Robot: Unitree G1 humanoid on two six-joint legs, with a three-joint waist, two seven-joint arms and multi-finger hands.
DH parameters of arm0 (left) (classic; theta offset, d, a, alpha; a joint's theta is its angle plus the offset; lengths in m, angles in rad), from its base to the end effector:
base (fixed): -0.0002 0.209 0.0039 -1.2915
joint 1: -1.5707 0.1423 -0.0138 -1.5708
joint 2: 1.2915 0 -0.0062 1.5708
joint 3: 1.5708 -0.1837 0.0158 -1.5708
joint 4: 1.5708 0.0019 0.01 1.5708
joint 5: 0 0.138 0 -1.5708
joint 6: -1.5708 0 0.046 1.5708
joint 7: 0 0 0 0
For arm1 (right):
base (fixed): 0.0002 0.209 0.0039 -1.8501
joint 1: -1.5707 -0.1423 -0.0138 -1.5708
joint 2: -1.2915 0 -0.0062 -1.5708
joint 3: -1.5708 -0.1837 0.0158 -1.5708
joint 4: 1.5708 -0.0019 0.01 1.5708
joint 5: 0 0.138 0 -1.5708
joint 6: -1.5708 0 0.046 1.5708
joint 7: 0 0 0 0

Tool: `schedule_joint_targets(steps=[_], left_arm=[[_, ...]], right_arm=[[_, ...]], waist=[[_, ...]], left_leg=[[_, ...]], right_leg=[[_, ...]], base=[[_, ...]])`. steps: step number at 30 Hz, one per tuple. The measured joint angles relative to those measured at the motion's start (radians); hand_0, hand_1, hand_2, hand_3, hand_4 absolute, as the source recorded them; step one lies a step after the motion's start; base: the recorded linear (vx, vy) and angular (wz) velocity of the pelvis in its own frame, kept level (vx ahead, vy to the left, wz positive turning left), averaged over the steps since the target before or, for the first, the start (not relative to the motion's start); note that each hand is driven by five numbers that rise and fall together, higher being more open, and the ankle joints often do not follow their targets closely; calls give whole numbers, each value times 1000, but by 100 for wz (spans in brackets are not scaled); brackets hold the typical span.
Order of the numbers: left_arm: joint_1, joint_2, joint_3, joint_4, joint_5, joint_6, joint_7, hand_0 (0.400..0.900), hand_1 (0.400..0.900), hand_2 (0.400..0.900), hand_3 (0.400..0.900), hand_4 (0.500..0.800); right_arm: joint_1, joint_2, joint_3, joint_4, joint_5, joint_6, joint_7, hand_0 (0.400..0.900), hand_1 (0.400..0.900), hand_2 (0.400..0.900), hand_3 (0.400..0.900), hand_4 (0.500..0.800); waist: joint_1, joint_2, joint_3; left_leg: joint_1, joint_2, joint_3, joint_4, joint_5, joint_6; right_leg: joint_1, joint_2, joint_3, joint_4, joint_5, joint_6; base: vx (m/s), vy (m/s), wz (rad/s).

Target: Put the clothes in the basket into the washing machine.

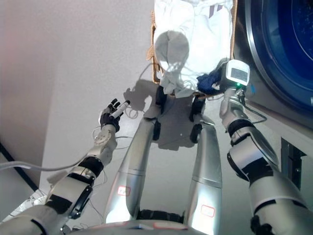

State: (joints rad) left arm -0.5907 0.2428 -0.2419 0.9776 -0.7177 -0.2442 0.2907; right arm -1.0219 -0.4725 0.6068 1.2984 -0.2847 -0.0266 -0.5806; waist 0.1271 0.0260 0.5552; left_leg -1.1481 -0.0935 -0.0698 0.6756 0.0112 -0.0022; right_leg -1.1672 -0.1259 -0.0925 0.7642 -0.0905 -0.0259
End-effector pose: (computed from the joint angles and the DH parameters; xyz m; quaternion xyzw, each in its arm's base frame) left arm 0.2942 0.1749 0.0243 -0.1247 0.1126 0.1636 0.9721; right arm 0.3487 -0.2230 0.1116 -0.5766 -0.0173 -0.1930 0.7937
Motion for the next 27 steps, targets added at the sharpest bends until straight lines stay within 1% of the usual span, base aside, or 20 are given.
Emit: schedule_joint_targets(steps=[1,3,4,5,6,8,9,11,12,13,15,17,20,21,24,27], left_arm=[[5,-1,1,-1,-1,-1,3,900,900,900,900,800],[20,1,12,-18,-5,-6,7,900,900,900,900,800],[22,2,23,-18,-11,-6,7,900,900,900,900,800],[30,2,40,-21,-22,-9,9,900,900,900,900,800],[39,3,50,-27,-27,-13,10,900,900,900,900,800],[55,4,86,-50,-34,-17,17,900,900,900,900,800],[58,4,102,-51,-40,-18,20,900,900,900,900,800],[70,2,113,-39,-54,-15,29,900,900,900,900,800],[82,3,120,-40,-63,-14,29,900,900,900,900,800],[87,3,130,-40,-69,-14,30,900,900,900,900,800],[92,5,143,-37,-70,-9,33,900,900,900,900,800],[94,2,143,-30,-74,3,33,900,900,900,900,800],[95,-2,143,-1,-109,5,35,900,900,900,900,800],[95,-2,144,4,-113,6,36,900,900,900,900,800],[94,-5,144,12,-130,7,35,900,900,900,900,800],[90,-10,142,21,-148,12,34,900,900,900,900,800]], right_arm=[[10,6,-17,-14,28,-1,3,400,400,400,400,500],[44,-4,-45,-107,95,-4,9,400,400,400,400,500],[59,-19,-55,-175,142,-5,21,400,400,400,400,500],[90,-38,-87,-273,185,-20,22,400,400,400,400,500],[109,-49,-110,-332,210,-31,21,400,400,400,400,500],[144,-77,-184,-504,304,-68,20,400,400,400,400,500],[172,-79,-249,-588,353,-92,23,400,400,400,400,500],[218,-60,-342,-666,455,-158,15,400,400,400,400,500],[238,-49,-366,-679,497,-181,6,400,400,400,400,500],[244,-46,-386,-697,526,-188,8,400,400,400,400,500],[278,-35,-449,-708,605,-210,9,400,400,400,400,500],[292,15,-519,-704,721,-243,7,400,400,400,400,500],[297,96,-551,-649,931,-304,17,400,400,400,400,500],[284,152,-572,-627,1055,-350,23,400,400,400,400,500],[220,228,-606,-546,1281,-406,44,400,400,400,400,500],[91,234,-644,-397,1455,-426,48,400,400,400,400,500]], waist=[[-1,1,-2],[-16,0,-6],[-22,0,-6],[-32,0,-9],[-44,-3,-22],[-68,-5,-28],[-79,-6,-27],[-92,-11,-29],[-103,-24,-37],[-105,-32,-42],[-120,-47,-45],[-129,-51,-44],[-141,-55,-42],[-142,-55,-42],[-150,-55,-42],[-140,-54,-42]], left_leg=[[16,1,-1,-8,0,0],[52,0,4,-19,-1,4],[70,2,5,-25,-1,5],[87,5,5,-27,-8,10],[88,5,6,-32,-12,11],[97,7,8,-37,-12,14],[104,7,7,-38,-12,14],[134,8,4,-55,-13,15],[141,8,7,-61,-15,18],[143,9,9,-67,-15,19],[143,8,9,-69,-15,20],[152,8,8,-71,-16,23],[179,13,13,-73,-25,29],[183,22,20,-72,-31,31],[186,23,29,-73,-31,31],[186,24,35,-73,-31,31]], right_leg=[[15,2,1,-10,0,0],[50,2,4,-23,0,2],[70,4,4,-34,3,7],[91,8,5,-48,2,7],[93,10,7,-53,-2,5],[107,14,7,-67,5,11],[118,16,7,-76,7,13],[153,17,4,-99,10,18],[157,18,7,-107,7,18],[159,19,10,-111,5,21],[162,19,9,-120,13,25],[175,20,7,-131,15,27],[206,27,14,-147,17,29],[213,34,20,-156,22,34],[211,35,28,-155,22,33],[207,35,32,-156,24,32]], base=[[-20,23,-11],[-22,19,-16],[-22,17,-19],[-22,7,-15],[-22,-4,-12],[-21,-8,-9],[-17,-1,-8],[-13,5,-6],[-6,7,-4],[-7,12,-7],[3,15,-9],[0,19,-7],[-17,17,-5],[1,9,-5],[0,0,0],[0,0,0]])
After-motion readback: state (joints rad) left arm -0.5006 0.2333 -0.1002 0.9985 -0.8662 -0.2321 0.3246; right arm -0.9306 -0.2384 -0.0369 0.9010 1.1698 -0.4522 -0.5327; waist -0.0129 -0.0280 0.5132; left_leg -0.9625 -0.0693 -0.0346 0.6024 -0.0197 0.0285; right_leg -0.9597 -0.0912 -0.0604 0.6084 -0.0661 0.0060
